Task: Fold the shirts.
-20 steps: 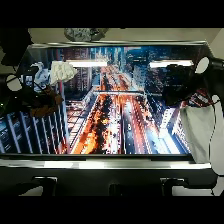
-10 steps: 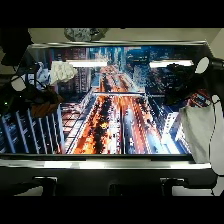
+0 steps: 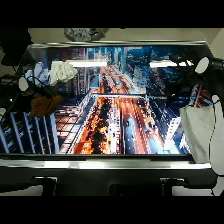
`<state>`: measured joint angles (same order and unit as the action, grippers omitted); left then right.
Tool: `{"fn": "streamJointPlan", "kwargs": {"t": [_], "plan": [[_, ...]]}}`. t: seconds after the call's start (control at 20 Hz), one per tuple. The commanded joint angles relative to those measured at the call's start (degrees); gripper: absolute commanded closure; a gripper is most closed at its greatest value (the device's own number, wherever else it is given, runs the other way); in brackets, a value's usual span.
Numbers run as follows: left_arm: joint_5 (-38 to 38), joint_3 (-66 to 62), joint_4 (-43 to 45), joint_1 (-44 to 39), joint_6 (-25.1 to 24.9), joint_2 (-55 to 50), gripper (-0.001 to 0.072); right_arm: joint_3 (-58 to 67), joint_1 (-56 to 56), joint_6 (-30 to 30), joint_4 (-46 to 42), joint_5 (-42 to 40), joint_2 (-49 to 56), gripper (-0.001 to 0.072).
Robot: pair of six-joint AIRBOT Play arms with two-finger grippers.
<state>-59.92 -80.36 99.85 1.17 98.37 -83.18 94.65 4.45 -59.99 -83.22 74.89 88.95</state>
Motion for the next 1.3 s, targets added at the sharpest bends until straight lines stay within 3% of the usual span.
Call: {"fn": "streamJointPlan", "kwargs": {"t": [0.0,0.1,0.2,0.35,0.55,0.6,0.65,0.7,0.85,1.05,1.25], "plan": [[-1.9,-2.9,-9.5,9.2,3.3,-4.9,-0.0013,0.0,-0.1,0.0,0.1,-0.6,0.1,0.0141],[-4.7,-3.1,-15.9,15.0,3.3,-8.0,-0.0013,0.0,-0.1,0.0,0.2,0.5,0.3,0.0141],[-5.0,-3.0,-16.6,17.1,1.7,-10.4,-0.0013,0.0,-0.1,0.0,0.6,1.3,0.6,0.0141],[-3.1,-3.0,-16.5,16.0,-2.7,-13.7,-0.0013,0.0,-0.1,0.0,1.8,1.7,0.6,0.0141],[-4.6,-3.0,-16.5,15.3,-3.9,-18.2,-0.0013,0.0,-0.1,0.0,5.9,4.0,0.6,0.0141],[-5.2,-3.0,-16.6,15.3,-3.9,-18.5,0.0174,0.0,-0.1,0.0,6.7,5.1,0.6,0.0141],[-5.5,-3.1,-17.3,15.2,-4.7,-18.2,0.052,0.0,-0.1,0.0,7.1,6.0,0.6,0.0141],[-5.5,-3.3,-19.6,15.2,-8.0,-17.2,0.0659,0.0,-0.1,0.2,7.4,6.5,0.6,0.0142],[-4.7,-5.0,-29.7,14.6,-15.0,-10.3,0.0679,0.0,-0.1,0.5,7.6,6.7,-0.2,0.0142],[-1.8,-5.0,-39.6,9.2,-23.2,7.8,0.068,0.0,-0.1,0.8,7.6,7.8,-4.5,0.0142],[-2.0,-4.5,-40.6,-1.9,-24.0,21.7,0.0679,0.0,-0.1,0.9,7.5,10.5,-11.9,0.0142]]}}
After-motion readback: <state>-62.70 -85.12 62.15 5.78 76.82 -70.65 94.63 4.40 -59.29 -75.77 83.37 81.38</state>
